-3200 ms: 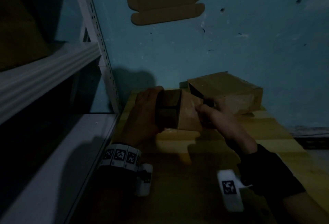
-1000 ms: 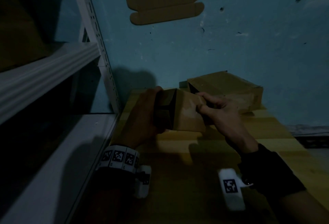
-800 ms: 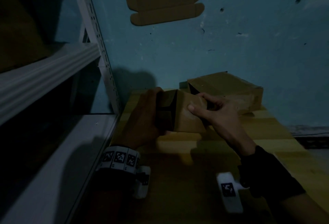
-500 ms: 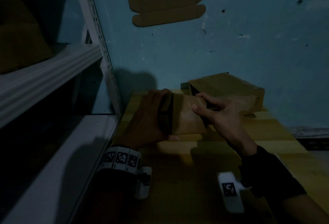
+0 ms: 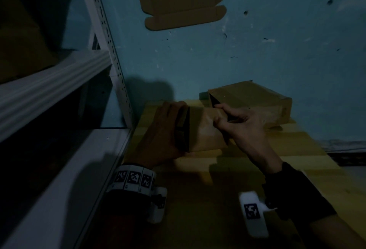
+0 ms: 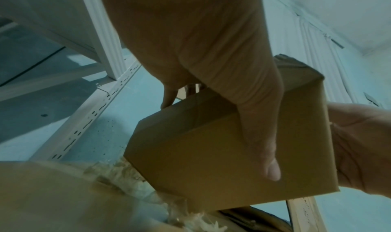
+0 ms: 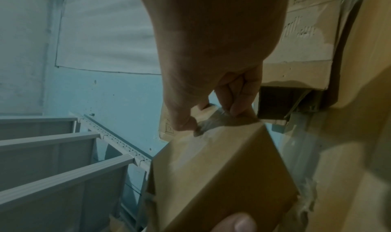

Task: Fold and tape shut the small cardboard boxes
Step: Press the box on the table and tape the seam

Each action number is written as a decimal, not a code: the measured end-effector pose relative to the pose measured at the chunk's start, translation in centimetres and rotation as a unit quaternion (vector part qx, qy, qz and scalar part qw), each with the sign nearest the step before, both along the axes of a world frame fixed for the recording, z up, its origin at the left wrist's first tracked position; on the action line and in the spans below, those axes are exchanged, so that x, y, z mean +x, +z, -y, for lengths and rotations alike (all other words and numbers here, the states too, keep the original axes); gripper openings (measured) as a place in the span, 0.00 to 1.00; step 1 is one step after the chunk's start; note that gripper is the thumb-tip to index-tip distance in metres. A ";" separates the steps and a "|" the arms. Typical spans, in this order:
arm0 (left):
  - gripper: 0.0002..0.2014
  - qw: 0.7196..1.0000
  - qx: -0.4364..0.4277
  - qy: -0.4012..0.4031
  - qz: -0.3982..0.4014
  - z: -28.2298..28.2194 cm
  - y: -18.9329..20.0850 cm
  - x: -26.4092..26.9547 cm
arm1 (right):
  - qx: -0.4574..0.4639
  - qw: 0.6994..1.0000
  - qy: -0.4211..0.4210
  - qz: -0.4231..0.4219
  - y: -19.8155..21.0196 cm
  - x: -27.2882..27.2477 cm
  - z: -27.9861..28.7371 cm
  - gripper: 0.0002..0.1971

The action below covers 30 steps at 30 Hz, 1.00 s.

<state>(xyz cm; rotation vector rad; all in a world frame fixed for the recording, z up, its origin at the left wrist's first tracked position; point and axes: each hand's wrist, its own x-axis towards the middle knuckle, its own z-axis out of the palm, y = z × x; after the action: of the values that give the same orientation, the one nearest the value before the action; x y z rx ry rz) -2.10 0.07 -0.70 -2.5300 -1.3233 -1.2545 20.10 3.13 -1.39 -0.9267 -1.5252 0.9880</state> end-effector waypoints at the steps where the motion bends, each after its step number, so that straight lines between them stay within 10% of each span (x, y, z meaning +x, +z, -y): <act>1: 0.32 1.000 -0.002 0.002 -0.005 -0.1 -0.1 0.0 | -0.003 1.000 -0.003 0.002 0.0 0.0 0.0 0.21; 30: 0.36 0.995 -0.053 0.054 -0.068 -0.8 -0.6 -0.2 | -0.041 0.998 -0.046 -0.008 -0.4 -0.5 0.0 0.21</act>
<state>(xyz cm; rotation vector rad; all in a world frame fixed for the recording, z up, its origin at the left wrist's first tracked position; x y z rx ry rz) -2.25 0.91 -1.33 -2.5220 -1.5102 -0.9976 19.61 3.16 -1.79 -1.0344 -1.4249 0.9958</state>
